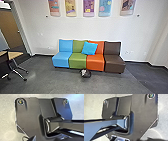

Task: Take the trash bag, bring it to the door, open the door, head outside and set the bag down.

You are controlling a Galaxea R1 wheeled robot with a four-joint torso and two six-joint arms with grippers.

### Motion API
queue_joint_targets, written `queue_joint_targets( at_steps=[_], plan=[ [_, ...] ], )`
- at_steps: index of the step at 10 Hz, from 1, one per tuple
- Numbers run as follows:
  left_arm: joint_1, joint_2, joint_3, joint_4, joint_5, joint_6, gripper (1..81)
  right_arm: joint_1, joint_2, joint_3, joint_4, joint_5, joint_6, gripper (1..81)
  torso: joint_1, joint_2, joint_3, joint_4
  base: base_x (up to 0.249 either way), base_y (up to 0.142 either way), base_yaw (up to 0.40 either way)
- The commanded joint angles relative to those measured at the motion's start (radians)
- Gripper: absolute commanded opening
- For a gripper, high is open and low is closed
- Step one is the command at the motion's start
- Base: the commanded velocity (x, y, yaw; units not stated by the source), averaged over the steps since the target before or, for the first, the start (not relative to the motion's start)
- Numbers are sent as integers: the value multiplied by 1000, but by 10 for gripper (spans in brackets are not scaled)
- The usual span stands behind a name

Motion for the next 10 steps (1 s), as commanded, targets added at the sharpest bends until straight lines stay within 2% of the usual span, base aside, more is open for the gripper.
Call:
queue_joint_targets(
  at_steps=[1,10],
  plan=[
    [-41,-7,5,-5,56,-1,811,38,-15,8,-4,-63,-4,811,1,0,0,0,154,0,0],
    [-40,-5,5,-5,56,-1,811,38,-17,5,-4,-62,-4,811,1,0,0,0,154,0,0]
  ],
)
